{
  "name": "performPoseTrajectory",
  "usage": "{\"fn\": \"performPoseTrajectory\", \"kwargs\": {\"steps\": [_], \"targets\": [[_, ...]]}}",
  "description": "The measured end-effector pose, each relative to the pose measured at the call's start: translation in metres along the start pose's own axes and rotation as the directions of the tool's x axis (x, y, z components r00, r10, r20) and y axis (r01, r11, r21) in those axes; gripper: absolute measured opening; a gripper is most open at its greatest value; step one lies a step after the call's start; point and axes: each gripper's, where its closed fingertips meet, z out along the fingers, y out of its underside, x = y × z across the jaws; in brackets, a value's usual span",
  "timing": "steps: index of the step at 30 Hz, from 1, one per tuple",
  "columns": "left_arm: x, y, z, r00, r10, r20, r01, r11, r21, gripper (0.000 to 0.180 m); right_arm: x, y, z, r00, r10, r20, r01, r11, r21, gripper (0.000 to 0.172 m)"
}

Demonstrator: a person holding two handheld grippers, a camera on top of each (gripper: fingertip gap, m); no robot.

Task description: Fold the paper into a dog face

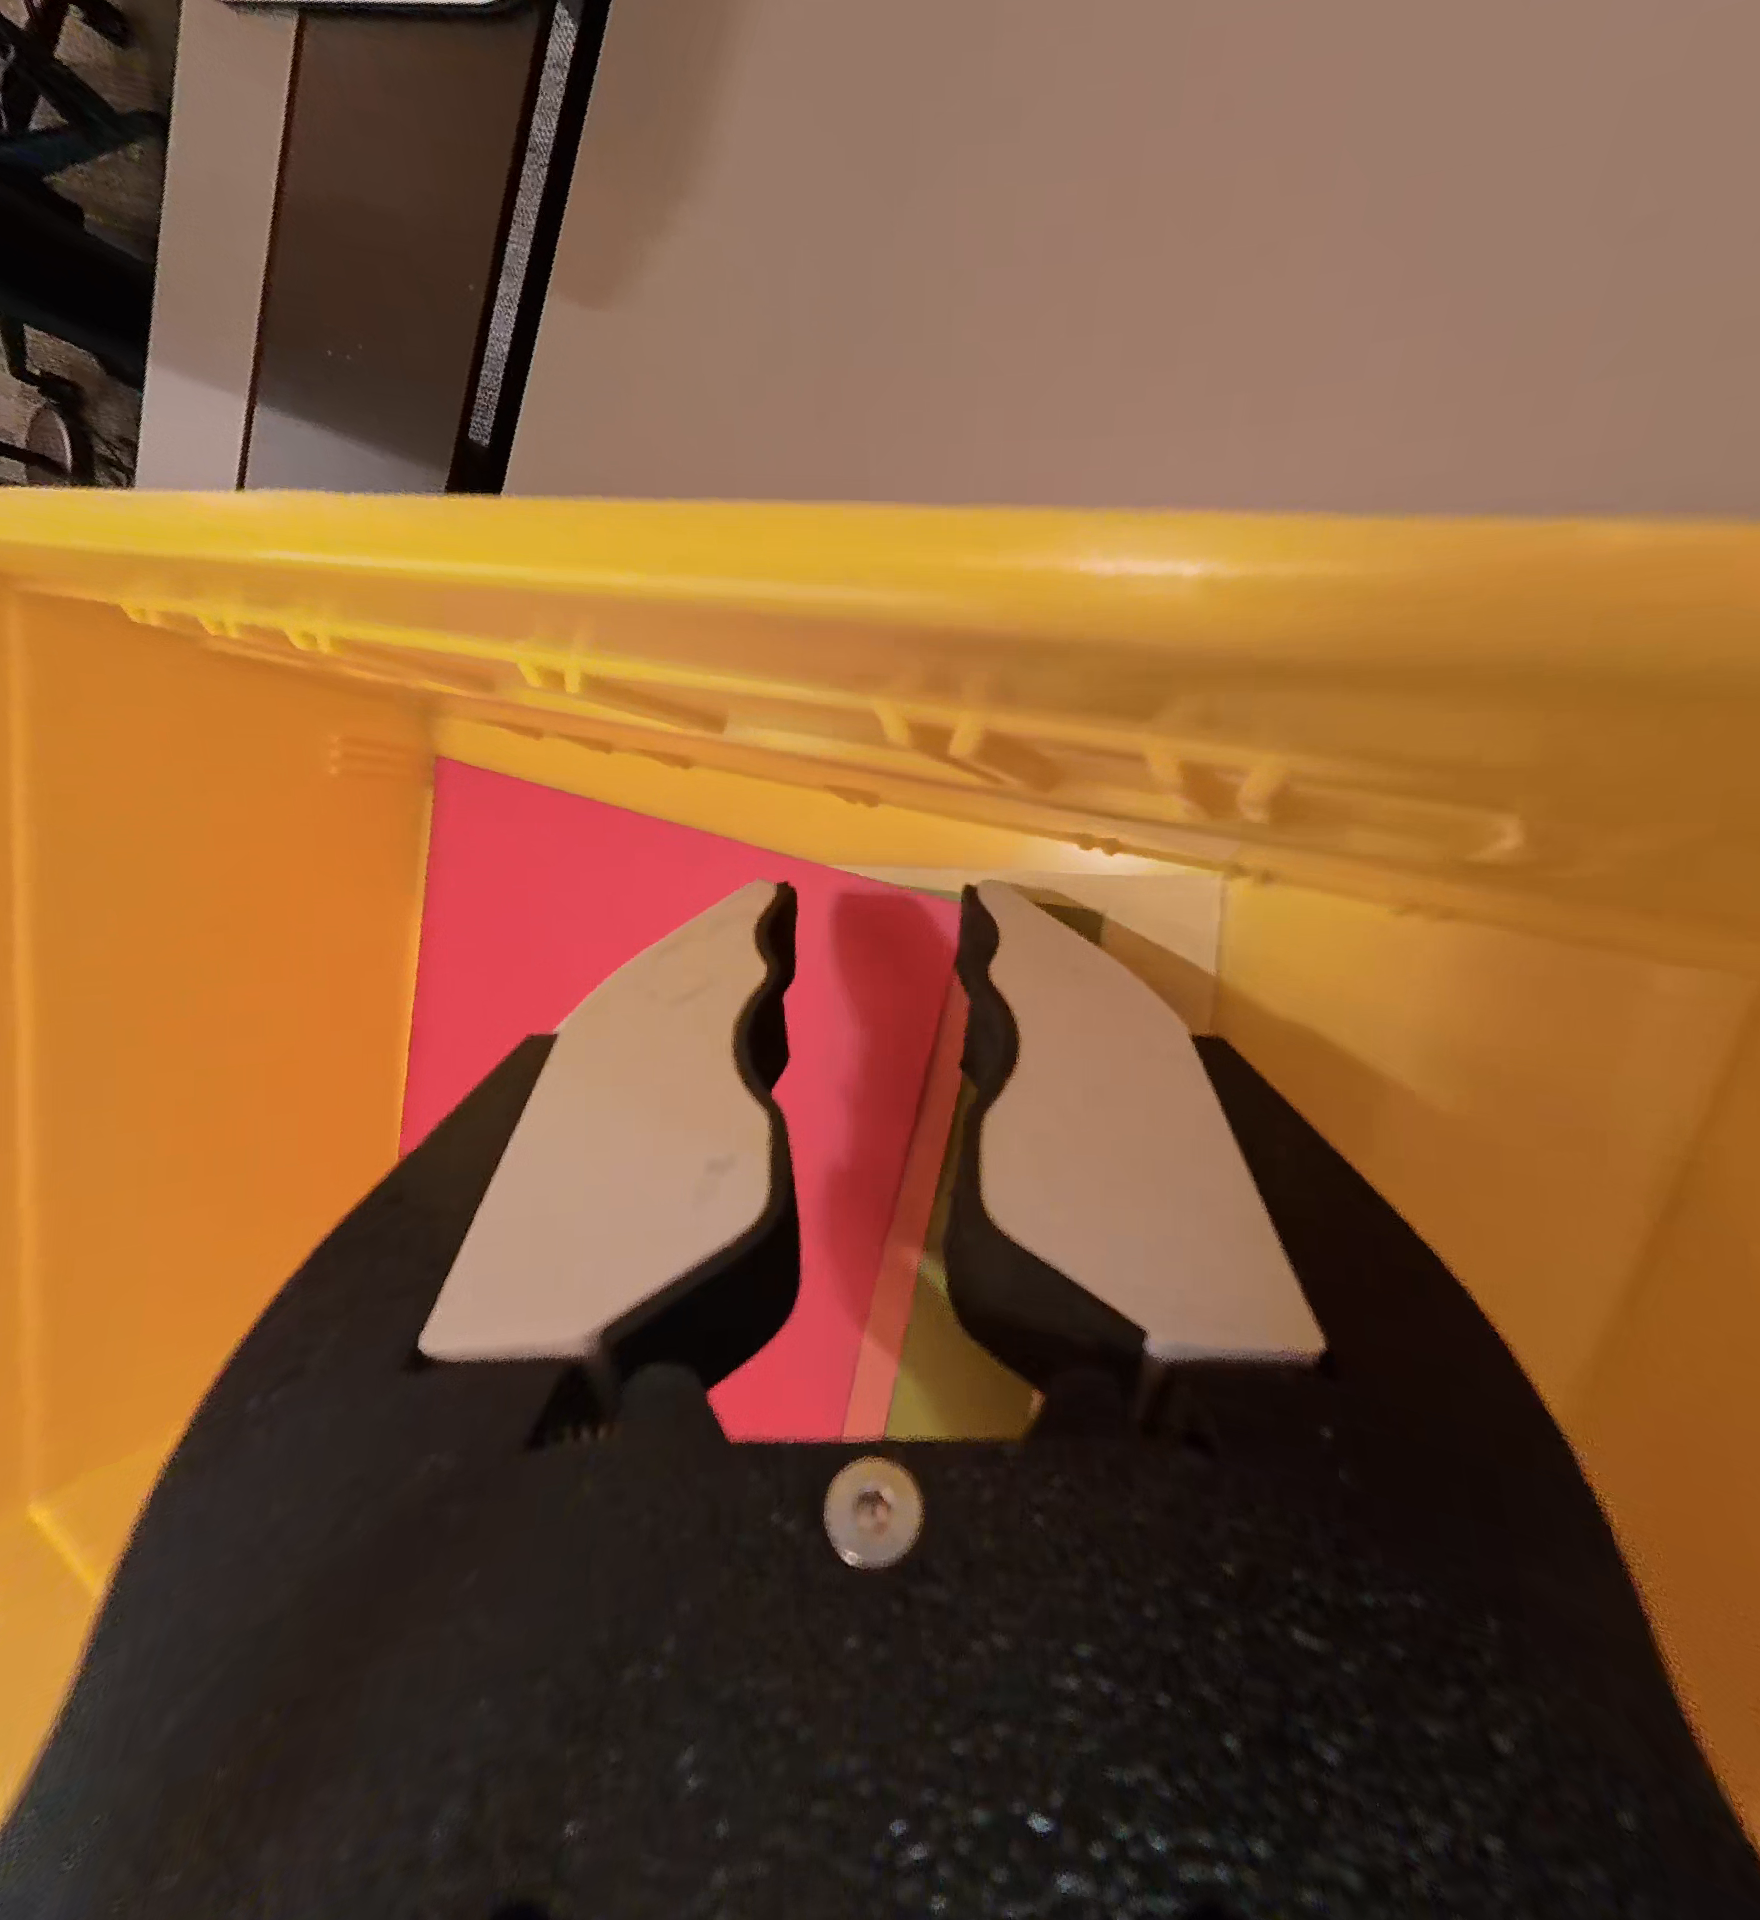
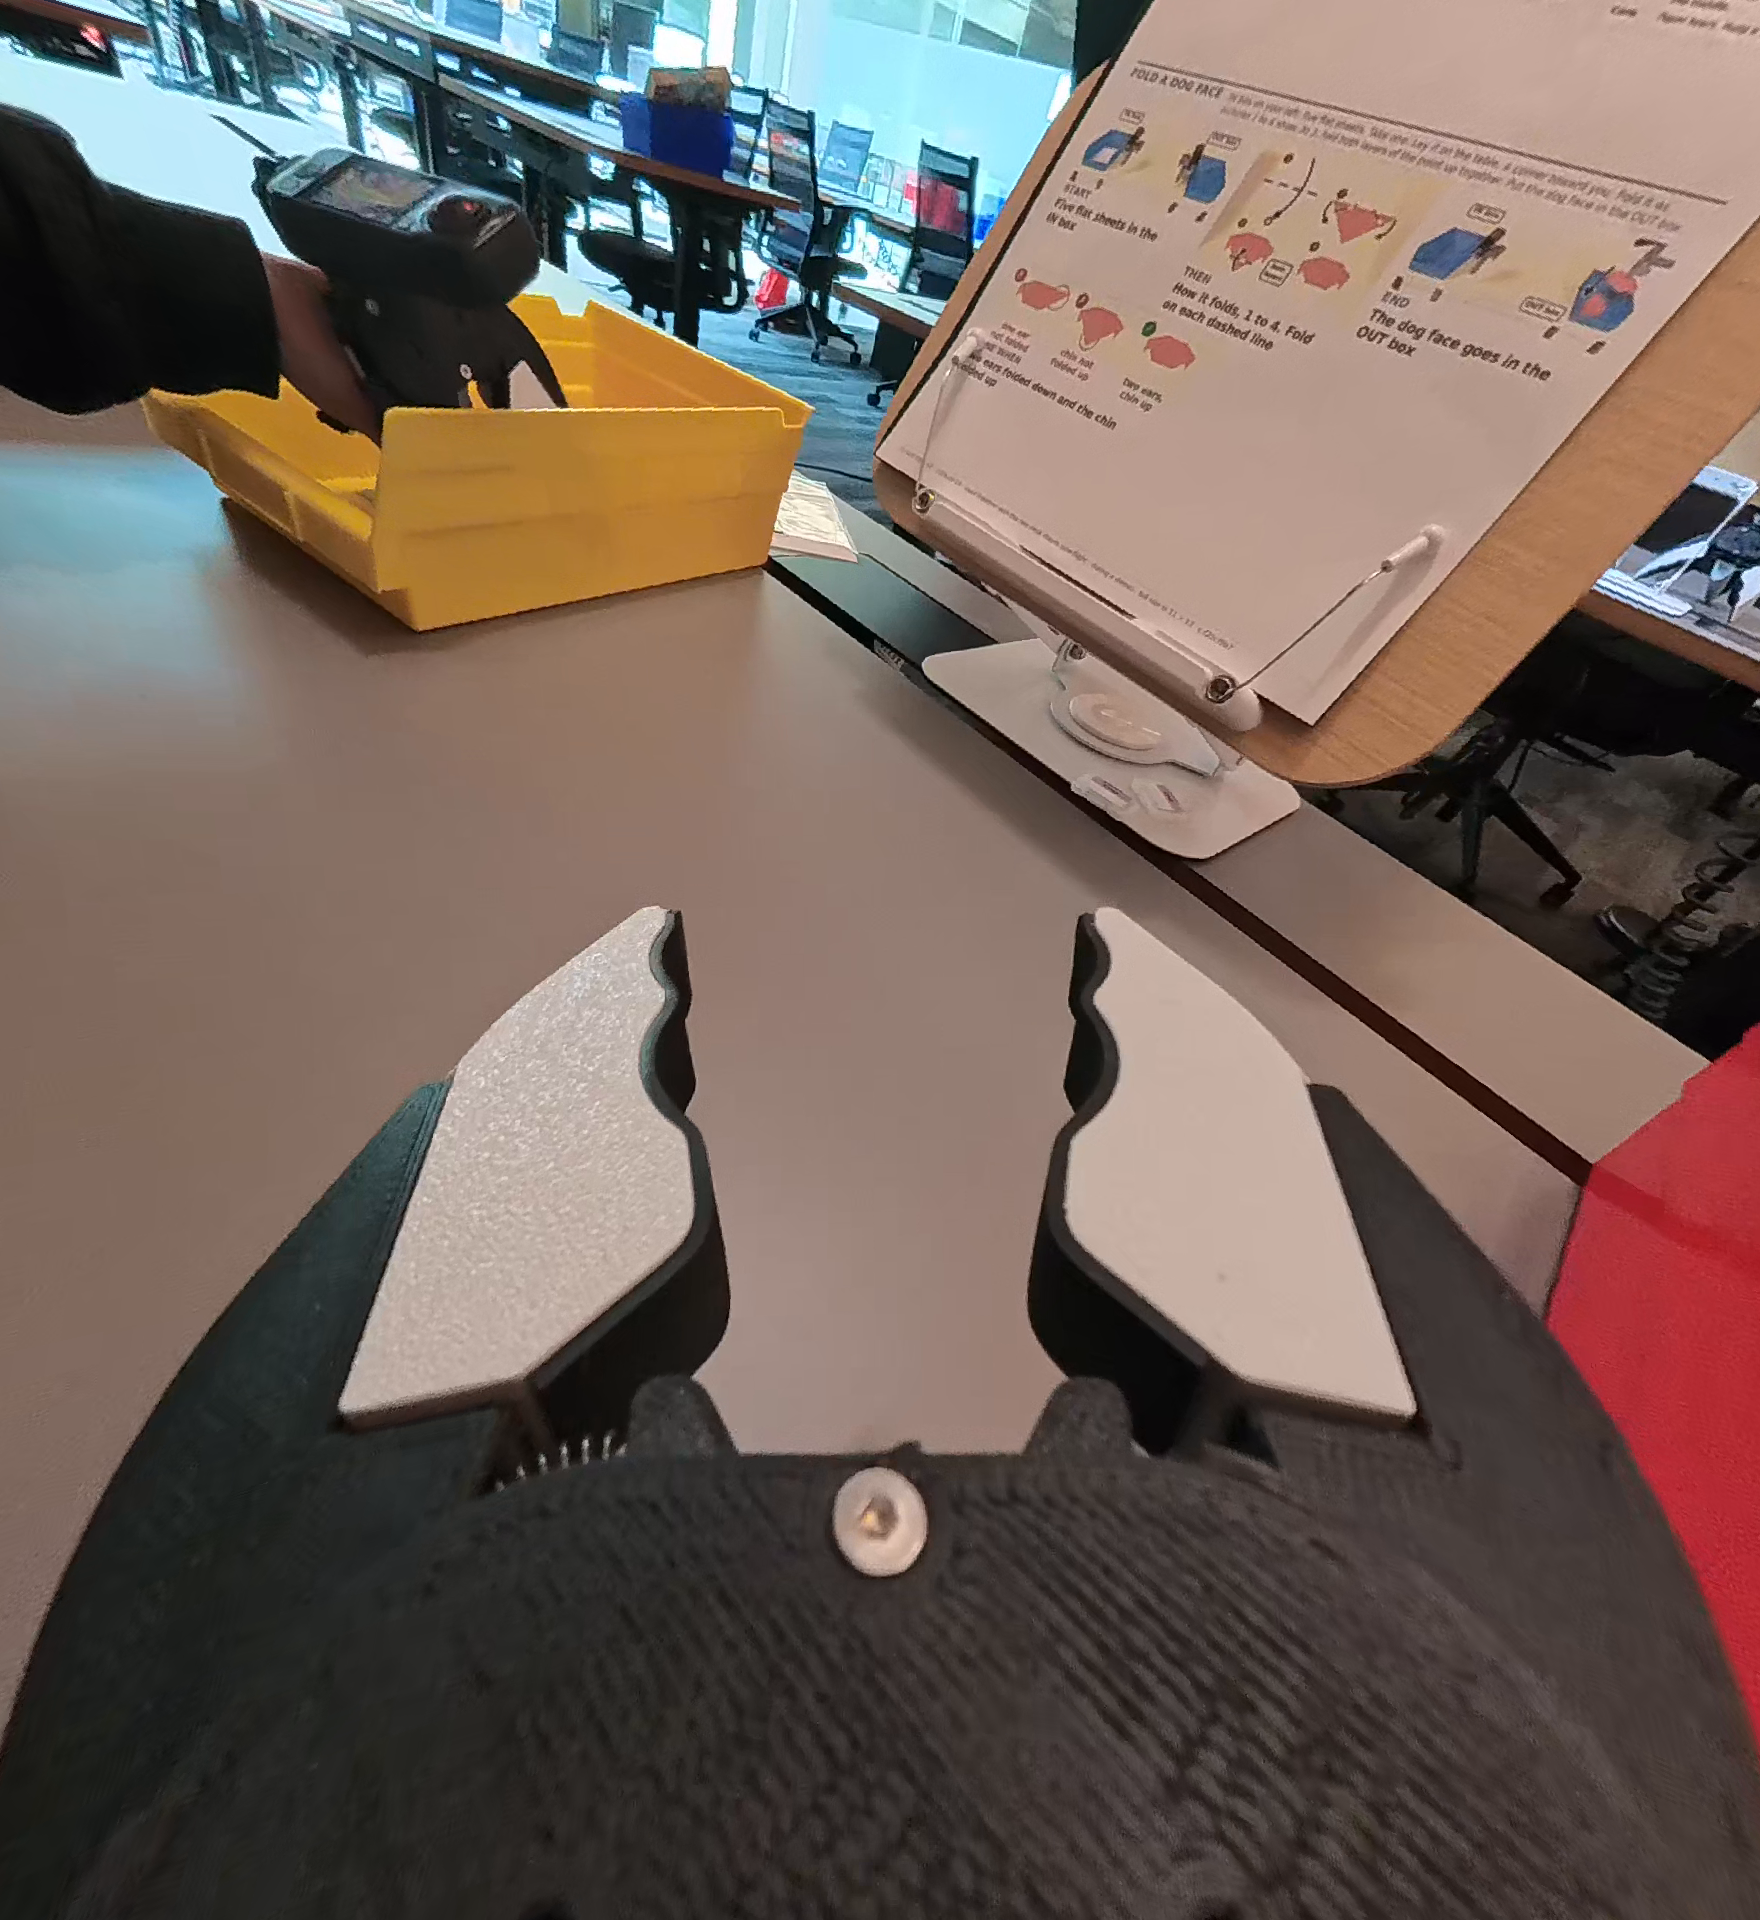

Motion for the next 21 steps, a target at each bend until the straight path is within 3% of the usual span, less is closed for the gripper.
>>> {"fn": "performPoseTrajectory", "kwargs": {"steps": [3, 8, 14, 21], "targets": [[0.001, 0.001, 0.000, 1.000, -0.001, 0.006, 0.001, 1.000, -0.010, 0.025, 0.004, 0.001, -0.003, 1.000, -0.004, -0.009, 0.004, 1.000, -0.004, 0.071], [-0.004, 0.013, 0.001, 0.999, 0.004, 0.054, -0.001, 0.998, -0.066, 0.000, 0.008, 0.002, -0.005, 1.000, -0.004, -0.018, 0.004, 1.000, -0.004, 0.070], [-0.003, 0.012, -0.002, 0.998, 0.007, 0.058, -0.006, 1.000, -0.027, 0.012, 0.009, 0.001, -0.008, 1.000, -0.010, -0.022, 0.010, 1.000, -0.004, 0.070], [0.007, -0.003, -0.006, 0.999, -0.026, -0.030, 0.027, 0.999, 0.040, 0.025, 0.010, 0.001, -0.008, 1.000, -0.018, -0.020, 0.018, 1.000, -0.008, 0.069]]}}
